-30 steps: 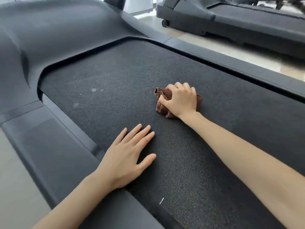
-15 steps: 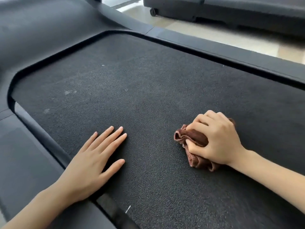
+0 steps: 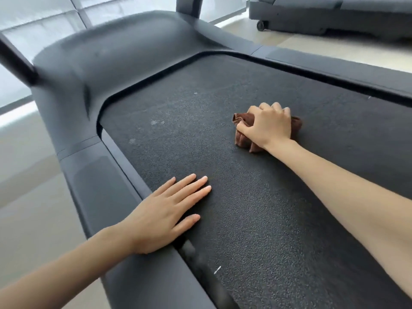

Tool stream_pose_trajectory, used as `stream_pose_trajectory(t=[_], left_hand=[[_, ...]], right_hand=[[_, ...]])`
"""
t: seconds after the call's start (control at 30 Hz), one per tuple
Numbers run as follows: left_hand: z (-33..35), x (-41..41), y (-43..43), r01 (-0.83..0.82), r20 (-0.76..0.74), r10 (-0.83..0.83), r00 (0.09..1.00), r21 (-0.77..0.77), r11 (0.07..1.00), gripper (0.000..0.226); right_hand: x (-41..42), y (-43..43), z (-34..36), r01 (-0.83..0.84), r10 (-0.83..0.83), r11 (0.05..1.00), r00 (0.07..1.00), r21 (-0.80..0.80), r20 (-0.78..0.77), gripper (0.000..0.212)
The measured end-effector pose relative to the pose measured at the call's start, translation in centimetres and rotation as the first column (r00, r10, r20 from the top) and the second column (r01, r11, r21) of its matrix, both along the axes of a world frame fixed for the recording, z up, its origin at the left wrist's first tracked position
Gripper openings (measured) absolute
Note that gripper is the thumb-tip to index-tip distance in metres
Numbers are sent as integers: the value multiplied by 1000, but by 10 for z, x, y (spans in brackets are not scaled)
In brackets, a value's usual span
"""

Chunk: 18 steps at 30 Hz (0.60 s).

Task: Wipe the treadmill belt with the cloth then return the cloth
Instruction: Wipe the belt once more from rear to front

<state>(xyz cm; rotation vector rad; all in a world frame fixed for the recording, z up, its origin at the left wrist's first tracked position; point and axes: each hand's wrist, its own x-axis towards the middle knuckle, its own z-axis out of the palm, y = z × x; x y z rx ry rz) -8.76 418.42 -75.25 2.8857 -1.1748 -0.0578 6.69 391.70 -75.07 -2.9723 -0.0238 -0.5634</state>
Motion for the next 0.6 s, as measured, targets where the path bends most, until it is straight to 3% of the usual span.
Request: stream_pose_trajectory(t=[0.1,0.27,0.4,0.47,0.53,0.6], left_hand=[[4,6,34,-47,33,47,998,-9,999,54],[2,38,106,-319,14,324,946,-126,939,61],[-2,65,153,-471,14,478,878,-139,871,78],[-1,73,170,-524,-21,529,849,-165,835,85],[-1,77,179,-532,-54,532,845,-181,827,86],[-3,76,178,-522,-40,524,851,-176,834,82]], right_hand=[[-33,39,-1,-150,148,988,987,47,56,61],[-81,113,-11,-431,419,901,895,55,154,41],[-63,95,-12,-560,552,829,821,12,149,39],[-33,70,-8,-459,456,888,879,-6,141,43],[-1,52,-3,-231,228,973,967,8,110,54],[21,49,1,-1,1,1000,999,-7,40,61]])
